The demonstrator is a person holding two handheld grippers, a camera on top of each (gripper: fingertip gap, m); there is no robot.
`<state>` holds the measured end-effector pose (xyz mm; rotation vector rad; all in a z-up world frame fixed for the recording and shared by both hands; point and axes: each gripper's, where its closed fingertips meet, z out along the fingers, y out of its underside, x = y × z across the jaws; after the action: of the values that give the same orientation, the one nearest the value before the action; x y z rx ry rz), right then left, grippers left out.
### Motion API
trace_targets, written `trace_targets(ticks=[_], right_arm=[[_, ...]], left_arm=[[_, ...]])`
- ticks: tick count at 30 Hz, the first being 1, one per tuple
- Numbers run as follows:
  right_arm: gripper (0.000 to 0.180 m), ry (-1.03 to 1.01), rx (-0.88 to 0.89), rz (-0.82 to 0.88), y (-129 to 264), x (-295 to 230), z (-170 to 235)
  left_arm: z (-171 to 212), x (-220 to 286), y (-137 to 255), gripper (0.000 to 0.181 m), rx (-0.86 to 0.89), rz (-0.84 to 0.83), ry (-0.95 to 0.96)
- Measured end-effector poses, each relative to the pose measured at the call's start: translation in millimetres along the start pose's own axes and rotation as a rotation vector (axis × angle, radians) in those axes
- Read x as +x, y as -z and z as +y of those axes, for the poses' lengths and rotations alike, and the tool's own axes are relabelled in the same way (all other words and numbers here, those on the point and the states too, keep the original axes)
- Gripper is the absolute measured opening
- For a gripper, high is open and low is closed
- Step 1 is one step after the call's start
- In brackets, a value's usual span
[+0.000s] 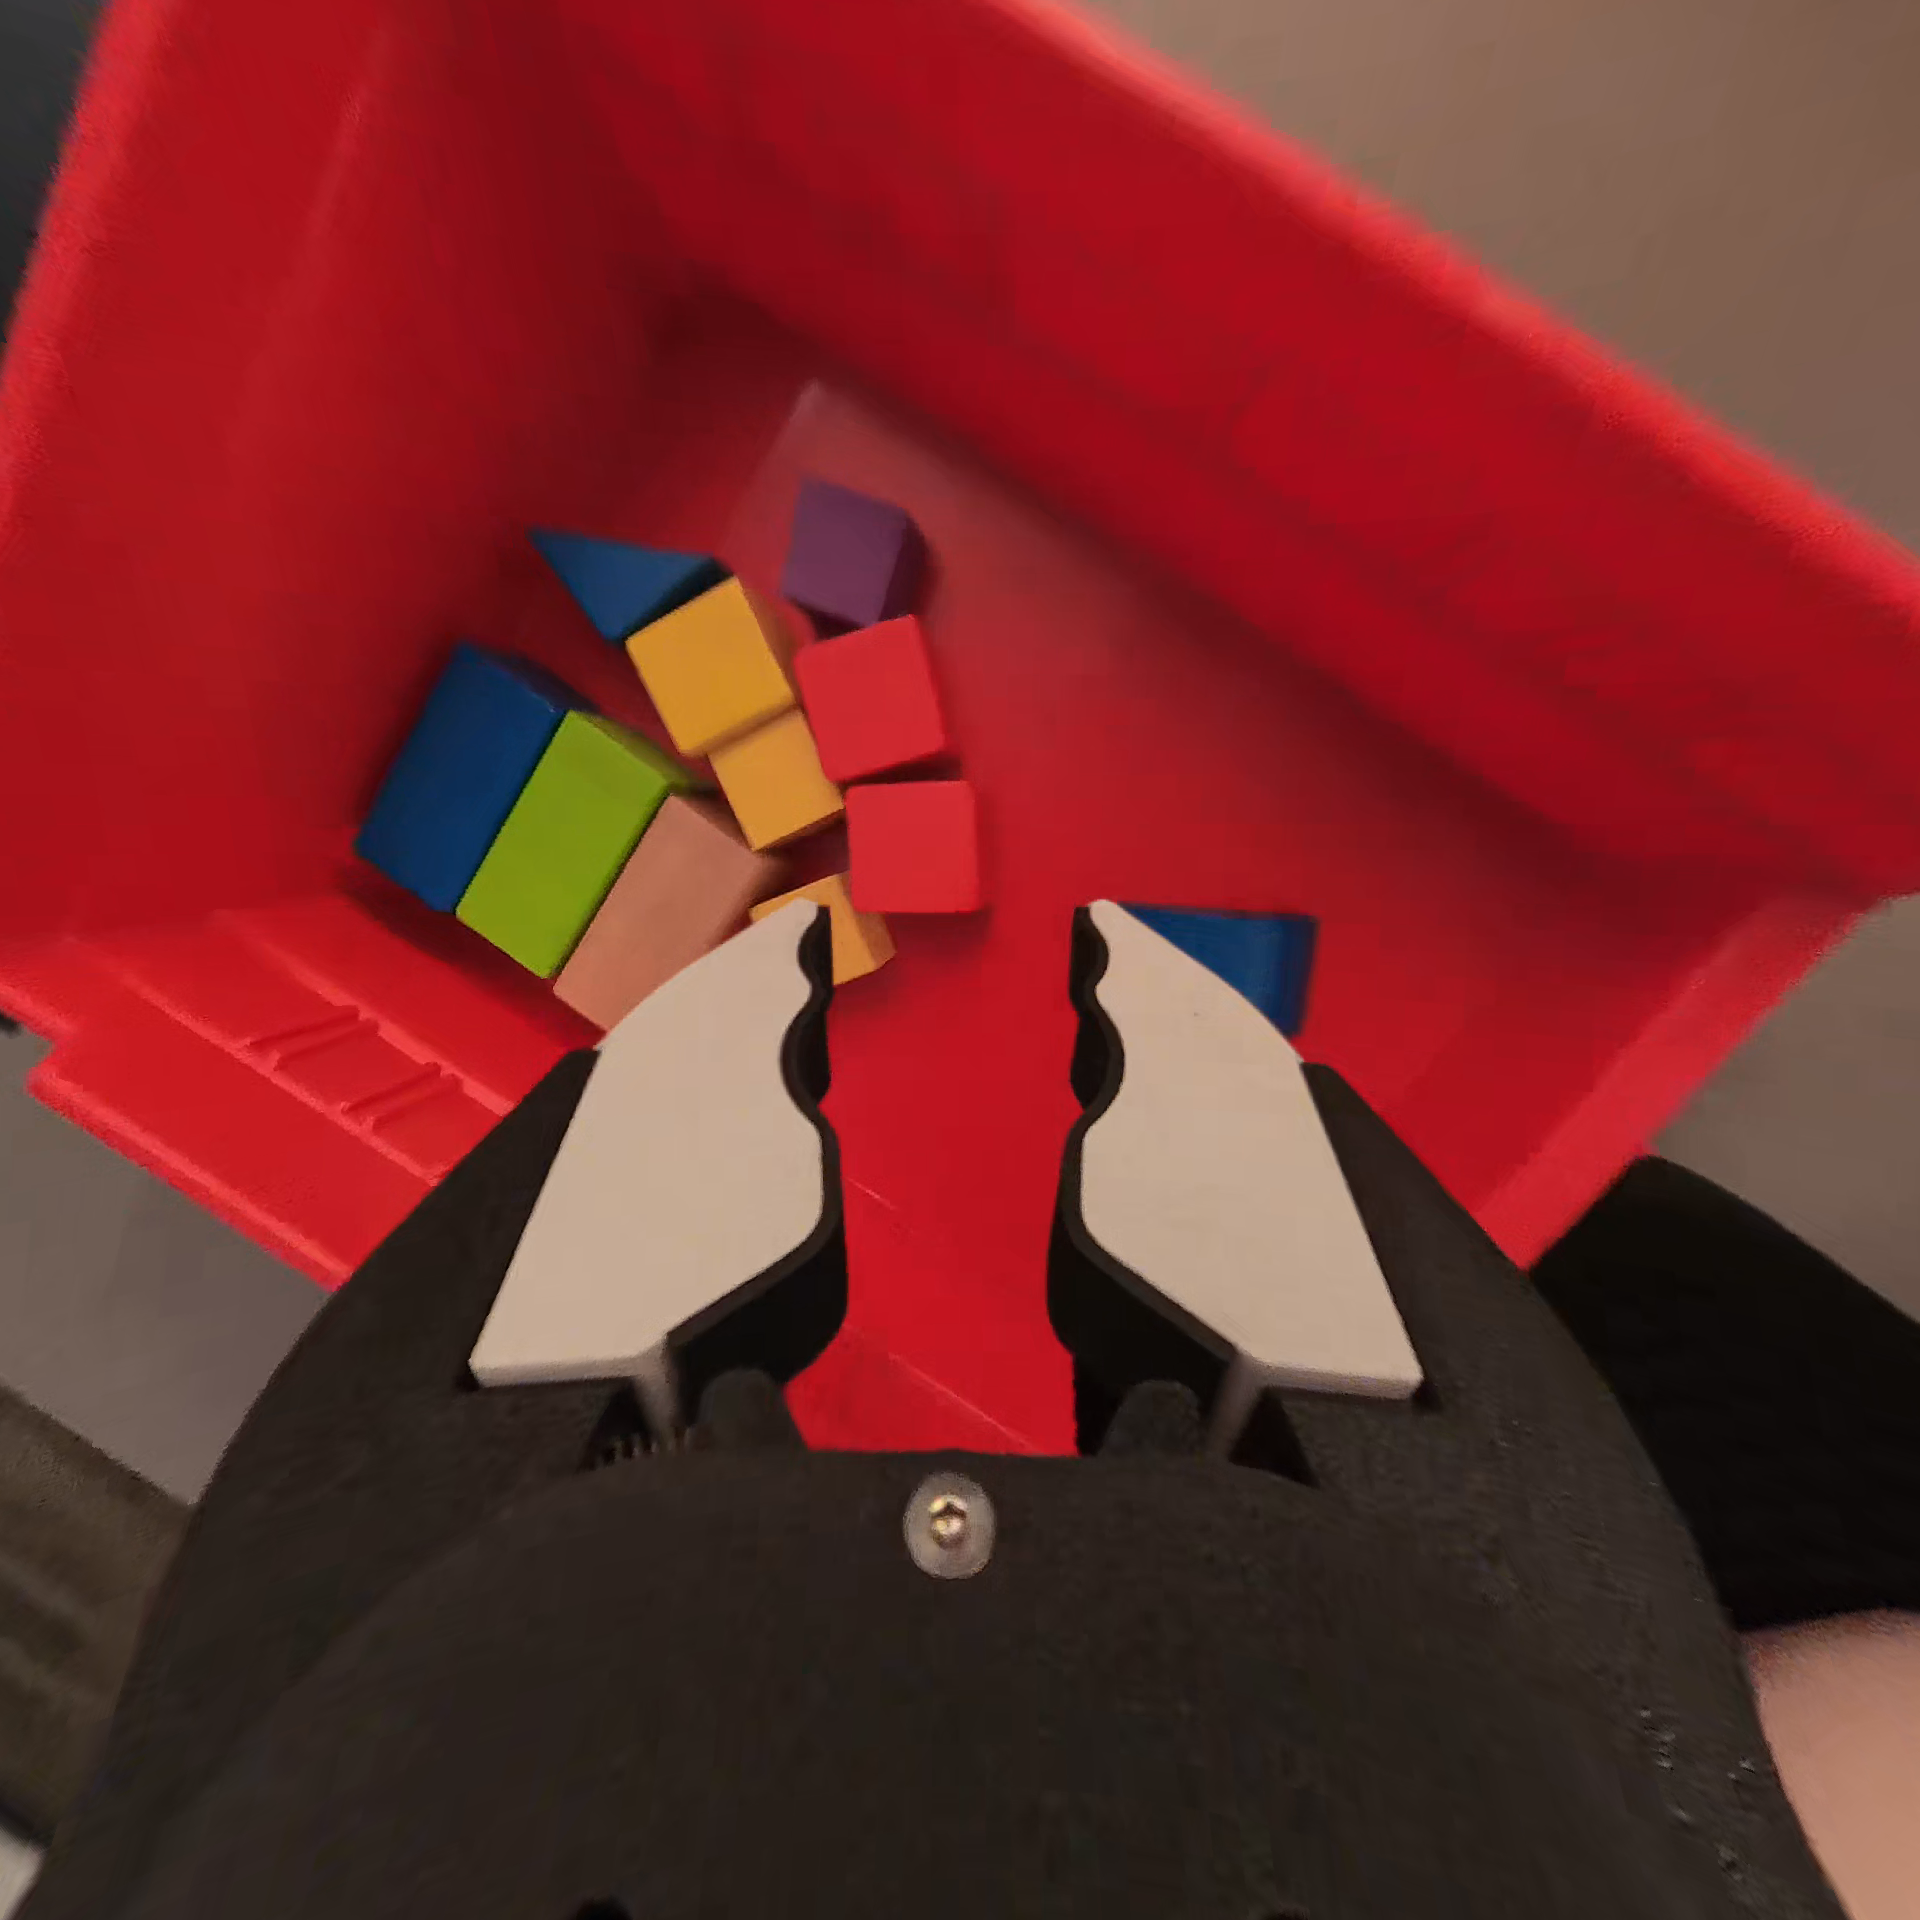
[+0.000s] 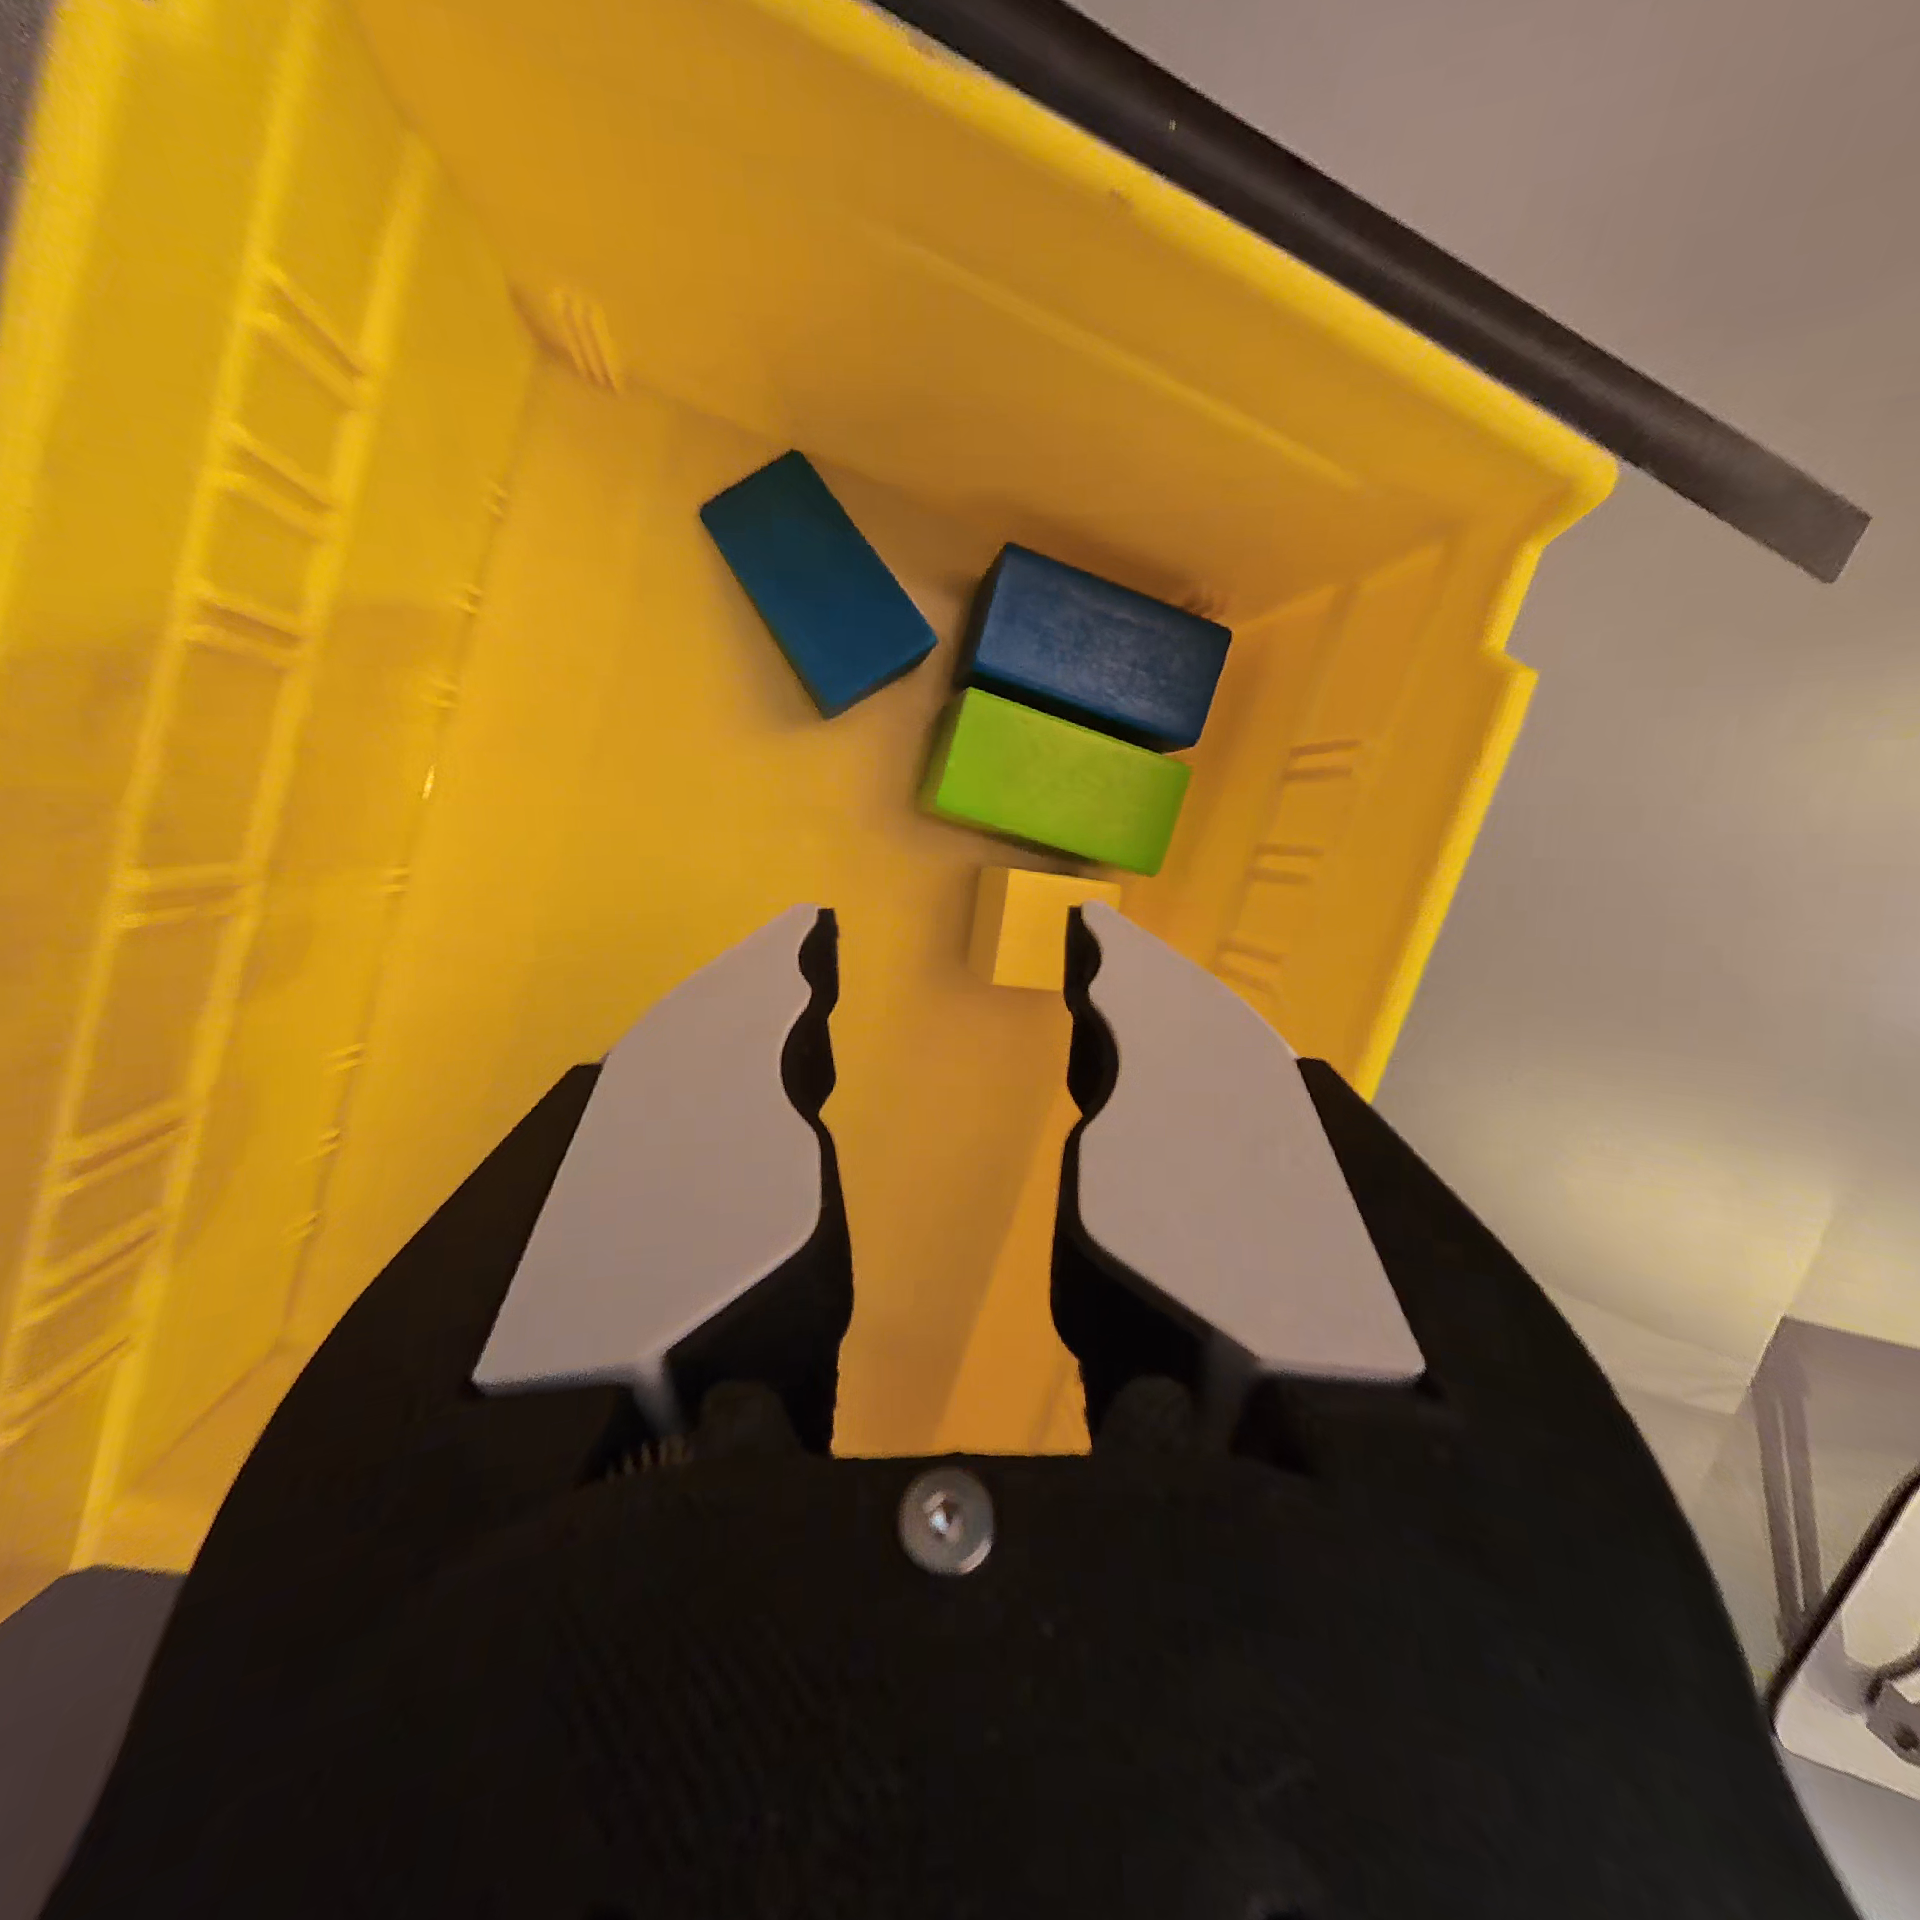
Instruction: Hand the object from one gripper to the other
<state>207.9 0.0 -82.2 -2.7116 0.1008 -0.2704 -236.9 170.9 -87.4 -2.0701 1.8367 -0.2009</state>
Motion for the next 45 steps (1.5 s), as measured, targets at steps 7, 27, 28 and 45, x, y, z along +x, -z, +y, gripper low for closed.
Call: trace_targets(ticks=[7, 27, 28, 45], right_arm=[[0.043, 0.002, 0.038, -0.012, 12, 1, -3], [0.043, 0.008, 0.015, -0.020, 11, 3, 2], [0.043, 0.009, 0.021, -0.014, 13, 4, 1], [0.064, 0.950, 1.323, -0.030, 207, -251, -90]], left_arm=[[8, -7, -40, 0.047, -0.109, -0.009, 0.001], [18, -3, -53, 0.035, -0.194, 0.009, -0.001], [17, -4, -50, 0.034, -0.184, 0.005, 0.001], [-145, 117, 172, 0.034, 0.944, 0.926, 0.107]])
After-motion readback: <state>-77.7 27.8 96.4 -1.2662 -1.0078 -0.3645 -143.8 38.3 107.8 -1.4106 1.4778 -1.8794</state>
